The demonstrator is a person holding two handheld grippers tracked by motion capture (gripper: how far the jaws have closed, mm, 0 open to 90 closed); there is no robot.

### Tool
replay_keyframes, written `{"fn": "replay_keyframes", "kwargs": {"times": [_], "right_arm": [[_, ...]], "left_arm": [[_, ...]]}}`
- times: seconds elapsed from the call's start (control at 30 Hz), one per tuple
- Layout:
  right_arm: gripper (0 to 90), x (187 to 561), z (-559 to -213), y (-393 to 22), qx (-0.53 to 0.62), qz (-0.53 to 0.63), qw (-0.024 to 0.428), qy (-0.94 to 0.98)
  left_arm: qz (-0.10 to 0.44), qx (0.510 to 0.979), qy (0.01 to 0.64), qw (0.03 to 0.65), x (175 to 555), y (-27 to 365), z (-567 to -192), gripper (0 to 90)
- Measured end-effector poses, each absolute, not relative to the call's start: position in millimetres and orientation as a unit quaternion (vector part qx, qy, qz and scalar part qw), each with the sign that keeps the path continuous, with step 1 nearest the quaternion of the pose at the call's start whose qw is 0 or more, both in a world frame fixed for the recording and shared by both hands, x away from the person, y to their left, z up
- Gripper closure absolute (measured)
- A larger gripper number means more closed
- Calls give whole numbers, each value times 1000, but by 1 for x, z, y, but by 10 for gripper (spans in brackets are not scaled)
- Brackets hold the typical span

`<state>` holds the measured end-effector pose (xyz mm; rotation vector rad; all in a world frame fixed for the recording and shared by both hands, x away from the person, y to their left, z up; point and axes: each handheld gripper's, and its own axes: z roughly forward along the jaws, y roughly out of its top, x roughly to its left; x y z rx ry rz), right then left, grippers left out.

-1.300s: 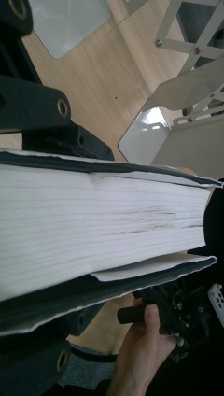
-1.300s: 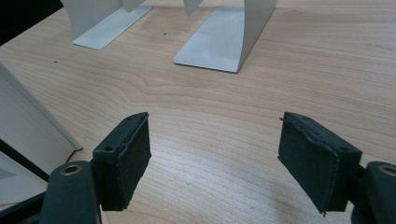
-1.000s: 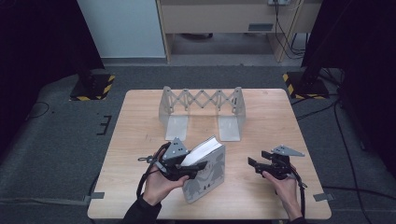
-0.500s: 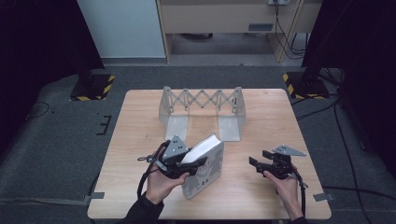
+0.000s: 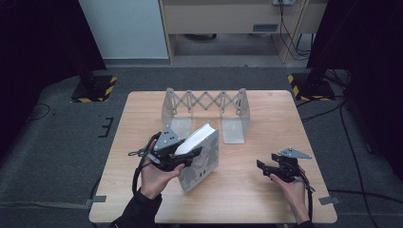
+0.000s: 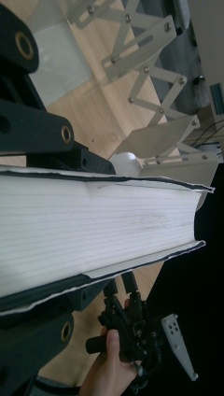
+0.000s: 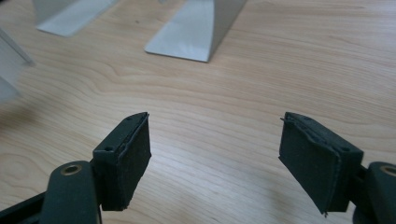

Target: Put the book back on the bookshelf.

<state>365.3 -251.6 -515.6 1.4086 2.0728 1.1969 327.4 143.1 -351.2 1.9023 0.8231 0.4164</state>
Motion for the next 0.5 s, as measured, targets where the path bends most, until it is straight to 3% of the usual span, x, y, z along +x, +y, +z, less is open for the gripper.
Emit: {"fn": "replay_keyframes", "kwargs": {"times": [0.5], "right_arm": [[105, 370, -535, -250, 505, 325, 196, 775]], "left_arm": [[222, 745, 406, 481, 346, 186, -327, 519]]}}
